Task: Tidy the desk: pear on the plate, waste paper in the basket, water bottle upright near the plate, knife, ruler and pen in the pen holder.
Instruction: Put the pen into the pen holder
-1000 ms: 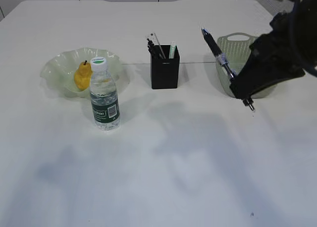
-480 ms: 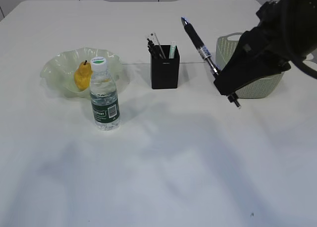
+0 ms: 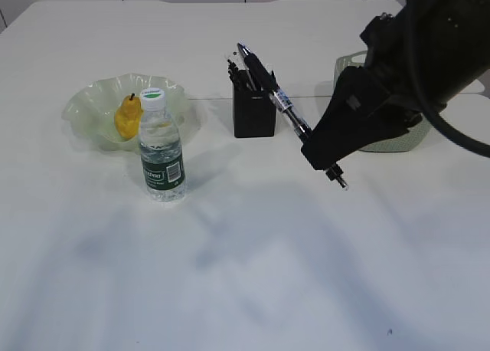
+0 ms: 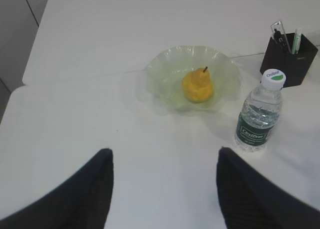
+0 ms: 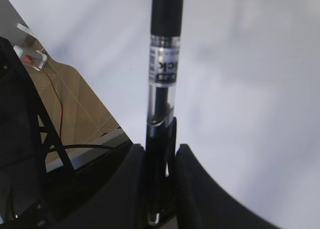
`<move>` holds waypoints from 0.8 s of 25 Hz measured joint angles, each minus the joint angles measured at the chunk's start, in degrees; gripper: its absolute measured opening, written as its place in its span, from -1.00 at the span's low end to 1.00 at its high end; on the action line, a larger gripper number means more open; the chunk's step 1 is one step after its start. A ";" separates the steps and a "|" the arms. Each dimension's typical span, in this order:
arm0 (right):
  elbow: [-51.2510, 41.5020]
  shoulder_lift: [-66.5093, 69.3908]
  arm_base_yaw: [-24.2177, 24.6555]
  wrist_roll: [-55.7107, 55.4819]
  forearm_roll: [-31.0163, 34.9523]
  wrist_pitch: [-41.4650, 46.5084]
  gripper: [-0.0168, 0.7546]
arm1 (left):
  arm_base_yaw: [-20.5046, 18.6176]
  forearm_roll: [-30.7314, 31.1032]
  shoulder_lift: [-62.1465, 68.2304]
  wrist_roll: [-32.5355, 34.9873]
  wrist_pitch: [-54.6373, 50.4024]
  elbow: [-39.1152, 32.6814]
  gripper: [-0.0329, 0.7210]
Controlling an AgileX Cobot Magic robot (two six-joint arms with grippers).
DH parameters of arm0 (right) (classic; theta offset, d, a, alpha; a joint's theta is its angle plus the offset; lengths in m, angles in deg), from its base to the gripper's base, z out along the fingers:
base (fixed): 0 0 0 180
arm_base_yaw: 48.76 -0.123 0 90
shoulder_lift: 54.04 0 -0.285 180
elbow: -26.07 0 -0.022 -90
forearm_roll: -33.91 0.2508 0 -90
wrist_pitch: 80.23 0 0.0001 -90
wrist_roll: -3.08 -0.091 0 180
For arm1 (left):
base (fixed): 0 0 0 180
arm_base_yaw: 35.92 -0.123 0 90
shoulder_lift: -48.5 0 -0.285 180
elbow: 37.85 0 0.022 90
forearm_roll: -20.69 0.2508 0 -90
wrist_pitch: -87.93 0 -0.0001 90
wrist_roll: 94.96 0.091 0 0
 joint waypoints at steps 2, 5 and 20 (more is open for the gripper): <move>0.00 0.00 0.00 0.00 0.00 0.00 -0.68 | 0.00 0.00 0.00 1.64 1.30 -0.14 0.32; 0.00 0.00 0.00 0.00 0.00 0.00 -0.68 | 0.00 0.00 0.00 2.59 5.12 -1.22 0.31; 0.00 0.00 0.00 -0.74 0.00 0.00 -0.68 | 0.00 7.94 0.00 2.86 56.96 -25.41 0.30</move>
